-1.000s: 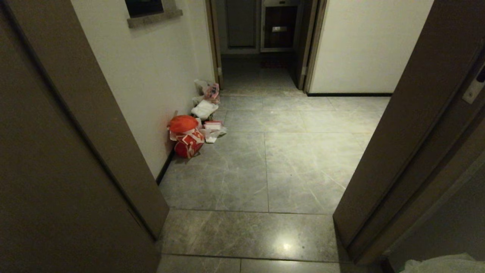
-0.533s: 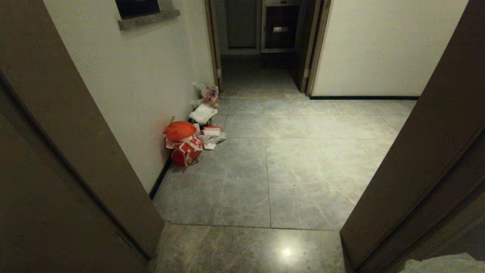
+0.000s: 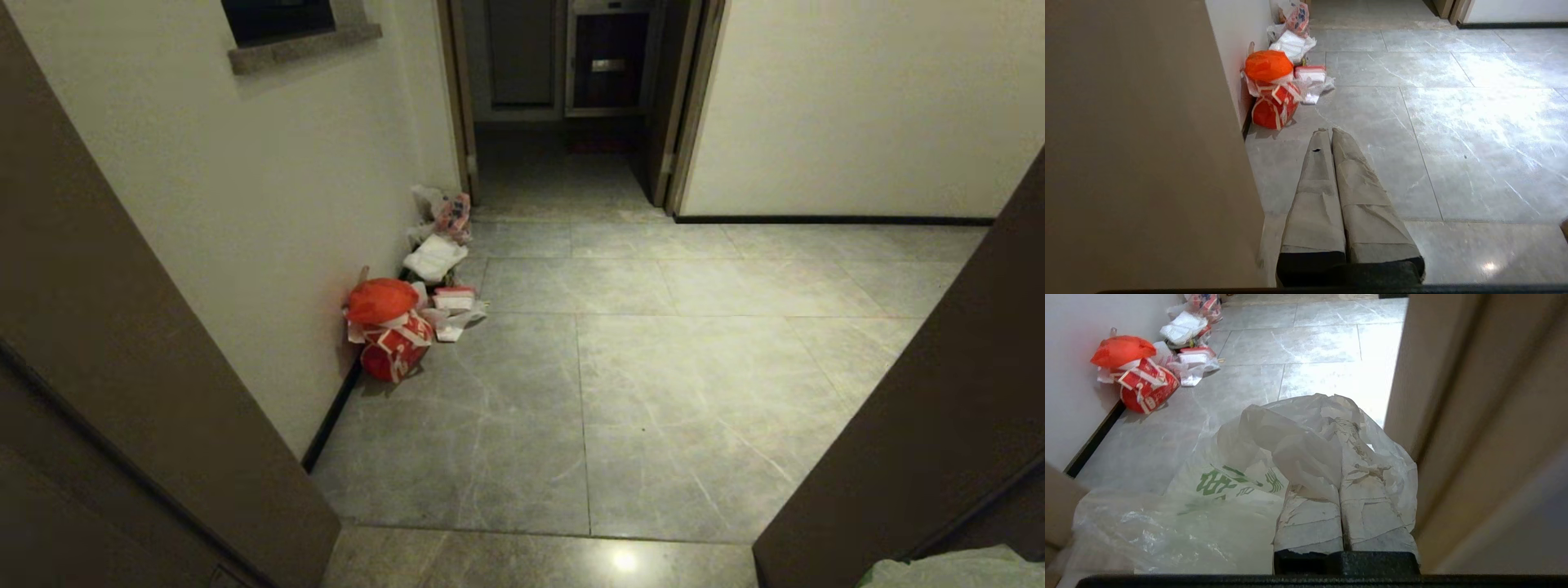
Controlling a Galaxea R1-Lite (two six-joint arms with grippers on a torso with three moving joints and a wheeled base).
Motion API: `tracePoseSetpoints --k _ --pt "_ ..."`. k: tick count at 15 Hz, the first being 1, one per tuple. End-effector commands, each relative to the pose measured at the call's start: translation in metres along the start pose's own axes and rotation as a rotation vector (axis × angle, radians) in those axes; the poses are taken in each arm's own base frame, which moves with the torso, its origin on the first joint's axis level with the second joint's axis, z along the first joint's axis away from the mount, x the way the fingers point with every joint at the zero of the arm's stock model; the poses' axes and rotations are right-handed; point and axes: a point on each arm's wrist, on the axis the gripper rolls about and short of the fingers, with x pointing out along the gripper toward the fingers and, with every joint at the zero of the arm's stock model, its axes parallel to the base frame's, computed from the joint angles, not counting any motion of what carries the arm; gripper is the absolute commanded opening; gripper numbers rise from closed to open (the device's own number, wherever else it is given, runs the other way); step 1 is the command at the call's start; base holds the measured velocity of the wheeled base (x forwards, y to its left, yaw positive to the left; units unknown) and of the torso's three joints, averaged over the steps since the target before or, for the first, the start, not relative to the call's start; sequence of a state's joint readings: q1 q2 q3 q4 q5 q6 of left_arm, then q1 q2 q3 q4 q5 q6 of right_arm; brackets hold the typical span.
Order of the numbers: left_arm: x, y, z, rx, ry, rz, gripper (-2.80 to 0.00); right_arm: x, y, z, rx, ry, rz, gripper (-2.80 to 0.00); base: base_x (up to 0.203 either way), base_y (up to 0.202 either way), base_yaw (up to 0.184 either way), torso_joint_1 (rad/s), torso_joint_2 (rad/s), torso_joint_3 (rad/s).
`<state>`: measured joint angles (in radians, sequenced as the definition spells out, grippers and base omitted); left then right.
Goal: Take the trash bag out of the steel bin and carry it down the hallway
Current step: Put the trash bag at the door
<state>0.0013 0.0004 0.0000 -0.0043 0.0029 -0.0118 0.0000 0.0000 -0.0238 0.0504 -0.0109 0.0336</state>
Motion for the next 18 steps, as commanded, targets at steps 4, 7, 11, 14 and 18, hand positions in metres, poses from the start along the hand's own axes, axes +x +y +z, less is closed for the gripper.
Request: tracePoseSetpoints --k 4,7,11,14,18 --pt "0.0001 0.0 -0.0001 0.001 0.001 0.0 -2.8 0.0001 0.0 -0.0002 0.0 0.001 0.001 -2.8 0.192 0.0 0.001 0.004 0.0 0.005" --pt "0.0001 0.0 0.0 0.0 0.001 0.0 -2.8 -0.0001 0.0 0.0002 0.0 -0.001 0.0 -2.8 0.194 0.0 -0.001 0.001 0.0 0.0" --pt "0.0002 0.0 -0.0004 0.001 0.002 0.0 -2.8 0.0001 0.0 0.0002 -0.001 0.001 0.002 -2.8 0.189 0.0 0.0 0.001 0.0 0.002" --pt "0.0002 0.0 -0.0004 0.001 0.002 0.0 -2.8 0.0 0.0 0.0002 -0.001 0.0 0.002 -2.8 0.191 0.0 -0.002 0.002 0.0 0.005" --pt "0.0002 0.0 -0.0004 0.001 0.002 0.0 -2.8 -0.0001 0.0 0.0002 -0.001 0.0 0.002 -2.8 0.194 0.0 -0.001 0.003 0.0 0.003"
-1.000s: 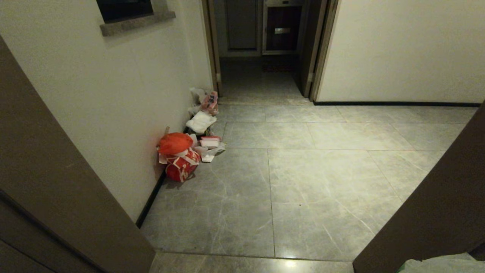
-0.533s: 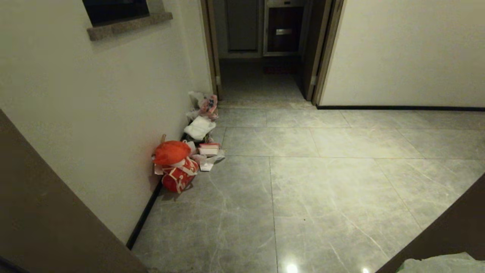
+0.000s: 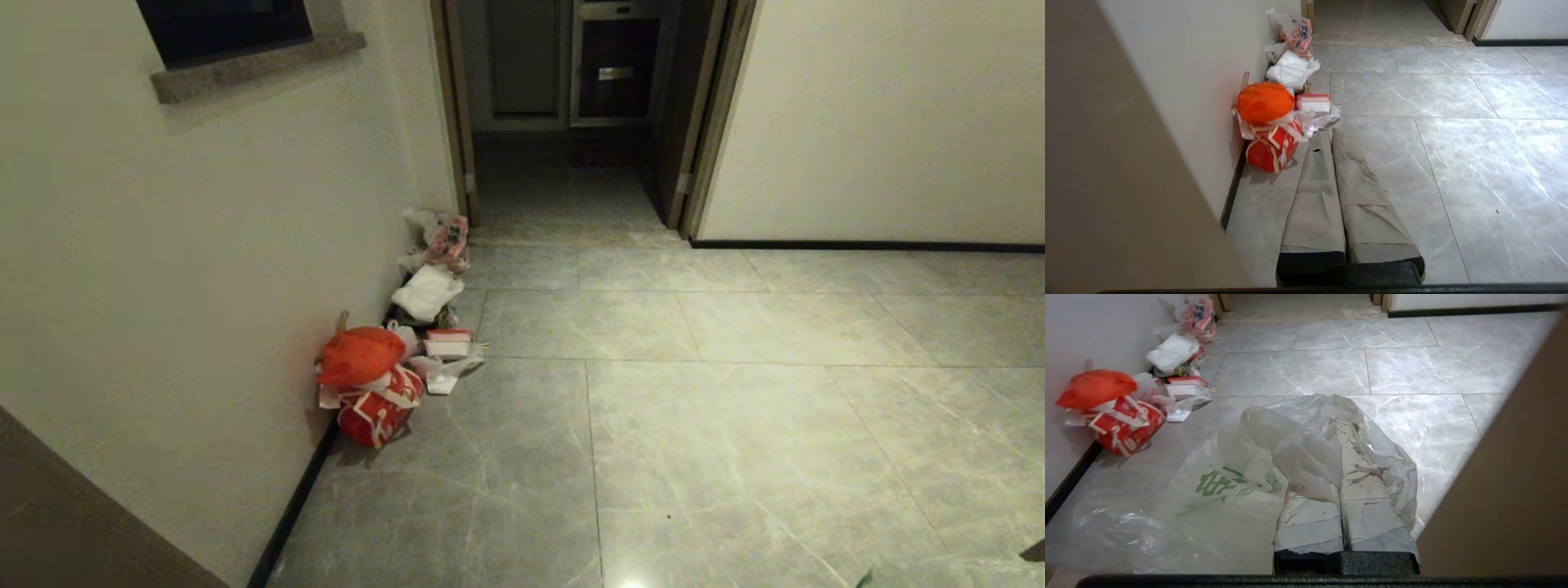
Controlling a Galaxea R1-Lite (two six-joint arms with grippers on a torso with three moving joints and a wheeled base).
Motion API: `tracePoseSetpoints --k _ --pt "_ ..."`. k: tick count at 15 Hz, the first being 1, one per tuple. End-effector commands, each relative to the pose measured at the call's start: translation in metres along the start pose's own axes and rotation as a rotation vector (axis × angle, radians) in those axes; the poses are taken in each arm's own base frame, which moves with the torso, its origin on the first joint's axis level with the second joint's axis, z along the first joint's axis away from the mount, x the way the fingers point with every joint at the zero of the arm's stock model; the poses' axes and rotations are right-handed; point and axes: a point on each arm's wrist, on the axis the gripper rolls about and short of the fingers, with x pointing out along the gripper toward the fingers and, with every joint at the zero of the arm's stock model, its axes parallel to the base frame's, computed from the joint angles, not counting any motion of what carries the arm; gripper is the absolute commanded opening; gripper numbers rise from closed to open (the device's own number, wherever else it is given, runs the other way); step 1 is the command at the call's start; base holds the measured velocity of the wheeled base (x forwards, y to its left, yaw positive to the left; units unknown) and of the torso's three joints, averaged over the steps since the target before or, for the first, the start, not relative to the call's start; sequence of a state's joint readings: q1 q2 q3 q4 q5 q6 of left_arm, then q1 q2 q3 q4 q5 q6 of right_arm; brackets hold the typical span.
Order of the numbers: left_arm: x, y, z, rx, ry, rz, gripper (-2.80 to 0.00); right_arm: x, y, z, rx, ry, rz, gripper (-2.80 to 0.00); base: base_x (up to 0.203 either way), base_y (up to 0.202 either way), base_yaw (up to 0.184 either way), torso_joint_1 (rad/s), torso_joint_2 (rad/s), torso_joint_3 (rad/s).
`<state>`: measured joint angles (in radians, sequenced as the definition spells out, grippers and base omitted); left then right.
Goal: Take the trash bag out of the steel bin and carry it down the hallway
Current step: Put the trash bag at the door
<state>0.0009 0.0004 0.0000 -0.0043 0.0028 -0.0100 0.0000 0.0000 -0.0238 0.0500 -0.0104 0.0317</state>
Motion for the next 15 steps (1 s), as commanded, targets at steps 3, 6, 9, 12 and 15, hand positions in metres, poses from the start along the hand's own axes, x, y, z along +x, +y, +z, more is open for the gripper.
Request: tracePoseSetpoints --k 3,6,9,12,15 --pt "0.0002 0.0 -0.0003 -0.001 0.002 0.001 -2.8 0.0 0.0 0.0 0.0 0.002 0.0 -2.8 0.194 0.0 0.001 0.004 0.0 0.004" --pt "0.0001 0.0 0.0 -0.001 0.001 0.001 -2.8 0.0001 0.0 0.0002 0.0 0.001 0.001 -2.8 0.193 0.0 0.001 0.002 0.0 0.001" --pt "0.0002 0.0 -0.0004 -0.001 0.002 0.001 -2.8 0.0001 0.0 0.0002 0.0 0.002 0.001 -2.8 0.194 0.0 0.0 0.001 0.0 0.002" --pt "0.0001 0.0 0.0001 -0.001 0.001 0.001 -2.8 0.0002 -0.0001 -0.0002 0.002 0.003 0.001 -2.8 0.195 0.0 -0.001 0.002 0.01 0.004" --pt "0.0002 0.0 -0.0004 -0.001 0.002 0.001 -2.8 0.0002 0.0 -0.0002 0.002 0.003 0.0 -2.8 0.206 0.0 -0.001 0.004 0.0 0.0"
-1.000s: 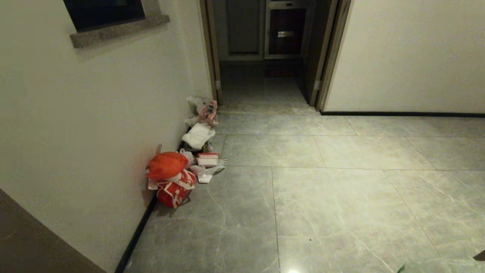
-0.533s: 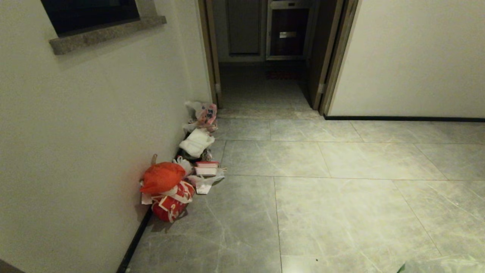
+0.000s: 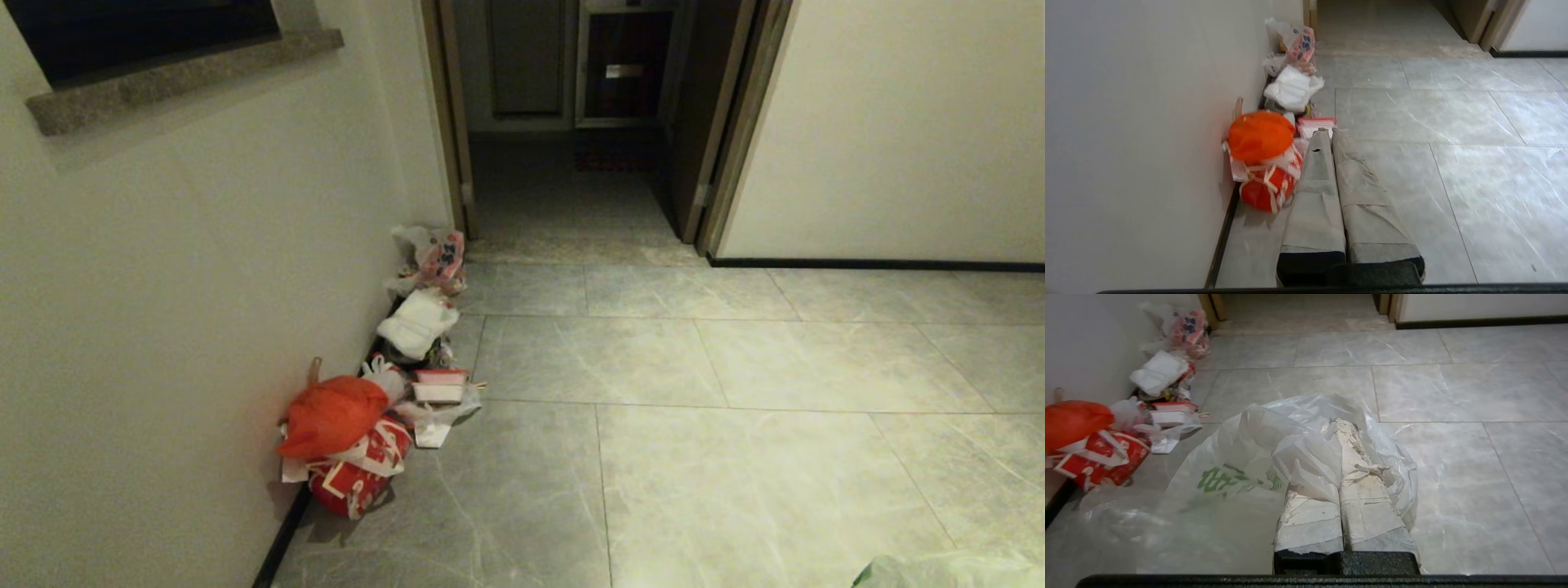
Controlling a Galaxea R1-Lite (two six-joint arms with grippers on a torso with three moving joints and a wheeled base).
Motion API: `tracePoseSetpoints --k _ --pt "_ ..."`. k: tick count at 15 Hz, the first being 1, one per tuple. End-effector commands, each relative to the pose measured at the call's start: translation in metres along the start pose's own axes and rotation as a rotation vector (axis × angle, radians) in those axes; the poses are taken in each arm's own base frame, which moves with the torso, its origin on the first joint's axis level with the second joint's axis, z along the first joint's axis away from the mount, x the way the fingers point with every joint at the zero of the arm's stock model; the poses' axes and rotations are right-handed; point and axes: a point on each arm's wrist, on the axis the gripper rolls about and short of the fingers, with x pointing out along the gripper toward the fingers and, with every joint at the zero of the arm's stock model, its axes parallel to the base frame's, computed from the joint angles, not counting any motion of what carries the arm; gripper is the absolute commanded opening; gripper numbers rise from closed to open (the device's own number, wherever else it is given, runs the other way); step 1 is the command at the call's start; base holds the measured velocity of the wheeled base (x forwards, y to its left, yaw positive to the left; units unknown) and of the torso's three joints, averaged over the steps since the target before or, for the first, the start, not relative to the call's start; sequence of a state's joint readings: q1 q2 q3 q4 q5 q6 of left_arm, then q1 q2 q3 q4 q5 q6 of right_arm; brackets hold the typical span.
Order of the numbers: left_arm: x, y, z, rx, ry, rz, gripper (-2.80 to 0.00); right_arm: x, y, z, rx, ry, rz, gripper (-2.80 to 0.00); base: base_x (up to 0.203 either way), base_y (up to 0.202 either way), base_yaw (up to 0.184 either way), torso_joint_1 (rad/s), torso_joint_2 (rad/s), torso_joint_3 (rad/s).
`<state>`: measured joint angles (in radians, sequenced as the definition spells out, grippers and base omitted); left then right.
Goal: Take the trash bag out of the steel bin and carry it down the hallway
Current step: Put the trash bag at the door
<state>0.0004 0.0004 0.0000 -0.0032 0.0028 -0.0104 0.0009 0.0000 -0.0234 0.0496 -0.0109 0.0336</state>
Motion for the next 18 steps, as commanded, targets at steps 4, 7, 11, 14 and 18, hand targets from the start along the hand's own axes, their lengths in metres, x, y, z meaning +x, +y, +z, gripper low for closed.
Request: tracePoseSetpoints --k 4,7,11,14,18 --pt "0.0001 0.0 0.0001 0.0 0.0 0.001 -2.8 0.0001 0.0 -0.0002 0.0 0.003 0.001 -2.8 0.194 0.0 -0.001 0.004 0.0 0.001" --pt "0.0002 0.0 -0.0003 0.0 0.001 0.001 -2.8 0.0 0.0 0.0002 -0.001 0.001 -0.001 -2.8 0.194 0.0 0.002 0.003 0.0 0.003" --pt "0.0002 0.0 -0.0003 -0.002 0.001 0.001 -2.8 0.0 0.0 0.0002 0.0 0.001 0.001 -2.8 0.188 0.0 0.0 0.001 0.0 0.0" --pt "0.0002 0.0 -0.0003 -0.002 0.001 0.001 -2.8 0.0 0.0 0.0002 0.0 0.002 0.001 -2.8 0.187 0.0 0.002 0.002 0.0 0.004" --pt "0.0001 0.0 0.0001 -0.001 0.0 0.001 -2.8 0.0 0.0 0.0002 -0.001 0.001 0.001 -2.8 0.196 0.0 0.001 0.002 0.0 0.004"
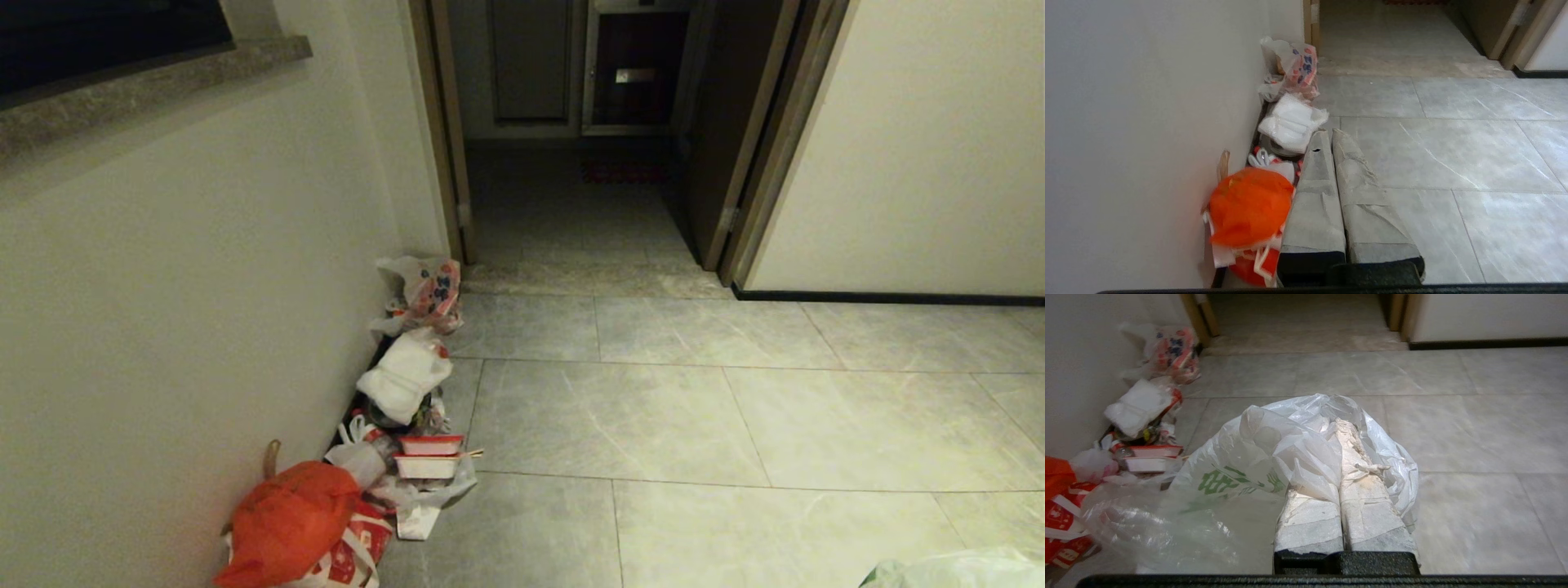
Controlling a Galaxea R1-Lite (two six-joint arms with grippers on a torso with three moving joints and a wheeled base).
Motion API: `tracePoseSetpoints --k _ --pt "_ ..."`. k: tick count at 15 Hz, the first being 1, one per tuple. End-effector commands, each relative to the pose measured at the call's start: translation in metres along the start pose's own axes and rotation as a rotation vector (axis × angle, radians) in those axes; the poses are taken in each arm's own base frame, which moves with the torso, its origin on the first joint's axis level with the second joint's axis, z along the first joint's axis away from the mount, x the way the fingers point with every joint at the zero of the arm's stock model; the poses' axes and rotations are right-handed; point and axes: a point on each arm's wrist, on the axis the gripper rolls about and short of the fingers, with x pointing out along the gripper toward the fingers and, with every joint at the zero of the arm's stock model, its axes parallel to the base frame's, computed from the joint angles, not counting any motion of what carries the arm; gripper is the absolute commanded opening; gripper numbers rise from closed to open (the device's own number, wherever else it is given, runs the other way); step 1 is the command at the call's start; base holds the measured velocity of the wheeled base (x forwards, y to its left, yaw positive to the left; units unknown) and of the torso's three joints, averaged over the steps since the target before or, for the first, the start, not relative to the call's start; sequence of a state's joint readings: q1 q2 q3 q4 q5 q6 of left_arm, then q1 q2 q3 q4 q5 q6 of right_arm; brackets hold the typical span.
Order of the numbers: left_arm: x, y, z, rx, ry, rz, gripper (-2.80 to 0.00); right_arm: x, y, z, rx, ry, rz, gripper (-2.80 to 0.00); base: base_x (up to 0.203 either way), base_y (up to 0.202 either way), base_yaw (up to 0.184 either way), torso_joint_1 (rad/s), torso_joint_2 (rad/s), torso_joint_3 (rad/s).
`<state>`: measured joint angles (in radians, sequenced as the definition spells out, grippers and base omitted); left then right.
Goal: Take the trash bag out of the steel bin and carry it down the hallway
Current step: Put the trash bag at the door
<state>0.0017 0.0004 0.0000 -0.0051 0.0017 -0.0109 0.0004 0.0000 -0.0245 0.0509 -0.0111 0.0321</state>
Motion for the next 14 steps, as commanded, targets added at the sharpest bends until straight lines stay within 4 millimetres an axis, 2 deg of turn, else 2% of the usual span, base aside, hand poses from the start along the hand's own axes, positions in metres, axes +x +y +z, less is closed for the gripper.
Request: tracePoseSetpoints --k 1,14 --pt "0.0002 0.0 -0.0005 -0.001 0.003 0.001 -2.8 0.0001 0.0 0.0001 0.0 0.001 0.001 -2.8 0.197 0.0 -0.004 0.002 0.0 0.006" --pt "0.0002 0.0 -0.0005 -0.001 0.003 0.001 -2.8 0.0001 0.0 0.0001 0.0 0.001 0.001 -2.8 0.196 0.0 0.001 0.002 0.0 0.002"
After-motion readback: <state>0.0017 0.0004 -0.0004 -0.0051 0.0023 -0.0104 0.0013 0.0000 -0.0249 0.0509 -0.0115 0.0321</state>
